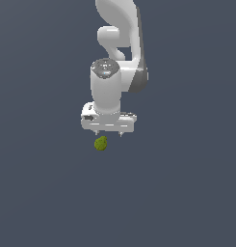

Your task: Pick up the object and move it to a goal position.

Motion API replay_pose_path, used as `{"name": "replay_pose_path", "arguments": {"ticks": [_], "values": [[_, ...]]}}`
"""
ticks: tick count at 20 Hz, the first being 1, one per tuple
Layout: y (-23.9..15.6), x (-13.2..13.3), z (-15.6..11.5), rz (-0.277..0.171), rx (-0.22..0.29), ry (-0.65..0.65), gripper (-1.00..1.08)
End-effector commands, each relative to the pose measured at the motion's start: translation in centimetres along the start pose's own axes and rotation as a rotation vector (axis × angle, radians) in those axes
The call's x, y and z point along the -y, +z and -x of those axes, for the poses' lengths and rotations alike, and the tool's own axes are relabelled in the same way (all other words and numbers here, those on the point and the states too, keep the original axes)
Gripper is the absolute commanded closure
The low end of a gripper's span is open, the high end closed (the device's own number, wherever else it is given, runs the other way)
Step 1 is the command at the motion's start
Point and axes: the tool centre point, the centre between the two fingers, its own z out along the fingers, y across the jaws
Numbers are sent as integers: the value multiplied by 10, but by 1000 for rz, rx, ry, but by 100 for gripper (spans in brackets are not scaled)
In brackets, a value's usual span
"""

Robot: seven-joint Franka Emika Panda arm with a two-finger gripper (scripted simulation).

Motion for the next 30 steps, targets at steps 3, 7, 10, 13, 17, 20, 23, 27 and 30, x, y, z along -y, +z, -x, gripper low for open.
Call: {"name": "replay_pose_path", "arguments": {"ticks": [3,7,10,13,17,20,23,27,30], "values": [[13,-7,4,-6,5,94,-92],[29,-15,10,-12,11,210,-92],[42,-23,15,-15,16,308,-92],[53,-29,19,-16,20,393,-92],[64,-36,24,-17,24,481,-92],[69,-40,27,-16,26,527,-92],[73,-43,29,-16,27,558,-92],[75,-44,30,-16,27,572,-92],[76,-44,30,-16,28,567,-92]]}}
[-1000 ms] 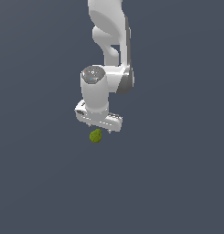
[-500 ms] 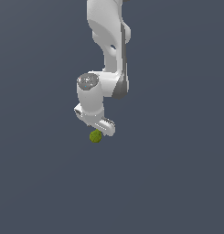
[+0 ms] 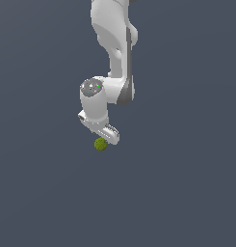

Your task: Pick up the object and move it to a goal position.

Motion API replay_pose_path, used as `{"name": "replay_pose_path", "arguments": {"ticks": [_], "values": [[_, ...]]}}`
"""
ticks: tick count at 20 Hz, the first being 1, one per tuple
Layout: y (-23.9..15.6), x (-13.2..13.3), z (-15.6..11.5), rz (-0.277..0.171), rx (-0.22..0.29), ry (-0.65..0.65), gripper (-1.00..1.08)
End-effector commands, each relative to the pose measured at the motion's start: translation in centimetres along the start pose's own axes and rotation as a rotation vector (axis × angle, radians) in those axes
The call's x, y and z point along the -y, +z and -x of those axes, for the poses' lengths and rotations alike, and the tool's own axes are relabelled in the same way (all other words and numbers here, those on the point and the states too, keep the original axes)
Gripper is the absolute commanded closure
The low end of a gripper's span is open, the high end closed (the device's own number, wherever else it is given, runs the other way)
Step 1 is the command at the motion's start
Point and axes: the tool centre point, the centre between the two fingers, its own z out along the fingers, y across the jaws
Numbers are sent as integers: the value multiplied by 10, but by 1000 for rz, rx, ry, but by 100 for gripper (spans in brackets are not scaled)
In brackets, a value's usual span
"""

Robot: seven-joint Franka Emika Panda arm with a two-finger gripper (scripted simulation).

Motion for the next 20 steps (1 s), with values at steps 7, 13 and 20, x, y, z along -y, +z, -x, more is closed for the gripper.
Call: {"name": "replay_pose_path", "arguments": {"ticks": [7,13,20], "values": [[26,-1,1,0,0,3,-92],[48,-1,1,0,0,5,-92],[50,0,0,0,0,5,108]]}}
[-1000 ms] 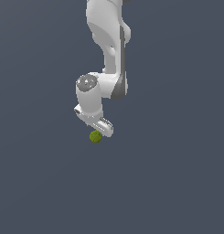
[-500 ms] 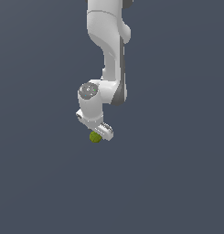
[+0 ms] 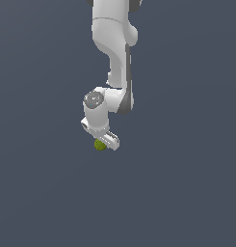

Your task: Pick up the object and move it to a goal position.

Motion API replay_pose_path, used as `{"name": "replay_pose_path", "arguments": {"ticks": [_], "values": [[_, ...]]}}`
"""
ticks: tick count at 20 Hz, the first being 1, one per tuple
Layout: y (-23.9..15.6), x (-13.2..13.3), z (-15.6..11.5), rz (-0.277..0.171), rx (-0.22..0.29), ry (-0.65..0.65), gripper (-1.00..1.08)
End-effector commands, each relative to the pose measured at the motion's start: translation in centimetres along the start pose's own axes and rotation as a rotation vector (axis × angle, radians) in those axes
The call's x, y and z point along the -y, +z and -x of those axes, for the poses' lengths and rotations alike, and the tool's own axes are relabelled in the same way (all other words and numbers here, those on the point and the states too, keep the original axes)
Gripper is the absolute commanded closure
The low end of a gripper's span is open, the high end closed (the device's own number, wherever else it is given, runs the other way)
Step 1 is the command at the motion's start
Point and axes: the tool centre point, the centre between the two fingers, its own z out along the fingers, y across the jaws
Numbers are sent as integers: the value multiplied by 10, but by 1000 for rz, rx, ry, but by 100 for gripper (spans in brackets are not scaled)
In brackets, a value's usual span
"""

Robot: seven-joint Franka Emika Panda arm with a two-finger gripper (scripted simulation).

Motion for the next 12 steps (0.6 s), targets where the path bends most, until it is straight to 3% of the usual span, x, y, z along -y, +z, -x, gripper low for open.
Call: {"name": "replay_pose_path", "arguments": {"ticks": [1,12], "values": [[1,-1,0,1,0,0,108],[-6,-2,0,0,0,0,108]]}}
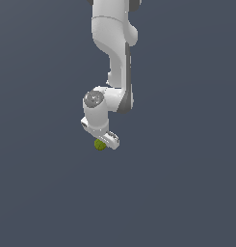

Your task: Pick up the object and move it to a goal position.

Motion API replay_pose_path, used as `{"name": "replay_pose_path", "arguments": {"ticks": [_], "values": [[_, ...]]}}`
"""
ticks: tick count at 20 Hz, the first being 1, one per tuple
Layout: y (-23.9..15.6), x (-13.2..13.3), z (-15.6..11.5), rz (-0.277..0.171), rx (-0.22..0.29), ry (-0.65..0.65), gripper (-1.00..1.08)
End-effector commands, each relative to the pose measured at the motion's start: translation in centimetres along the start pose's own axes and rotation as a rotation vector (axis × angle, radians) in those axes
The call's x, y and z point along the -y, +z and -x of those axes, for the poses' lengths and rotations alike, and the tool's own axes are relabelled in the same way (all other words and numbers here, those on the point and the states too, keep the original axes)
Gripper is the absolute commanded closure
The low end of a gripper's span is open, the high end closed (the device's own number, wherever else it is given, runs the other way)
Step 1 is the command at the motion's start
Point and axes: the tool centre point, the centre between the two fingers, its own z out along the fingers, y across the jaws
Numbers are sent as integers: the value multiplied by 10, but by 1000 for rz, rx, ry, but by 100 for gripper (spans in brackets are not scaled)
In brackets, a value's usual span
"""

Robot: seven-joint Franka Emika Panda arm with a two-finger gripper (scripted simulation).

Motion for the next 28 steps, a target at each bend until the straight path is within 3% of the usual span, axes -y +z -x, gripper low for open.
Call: {"name": "replay_pose_path", "arguments": {"ticks": [1,19,28], "values": [[-7,-1,-1,-1,-2,0,108],[-122,-38,2,-2,-2,1,108],[-146,-44,1,0,-3,1,108]]}}
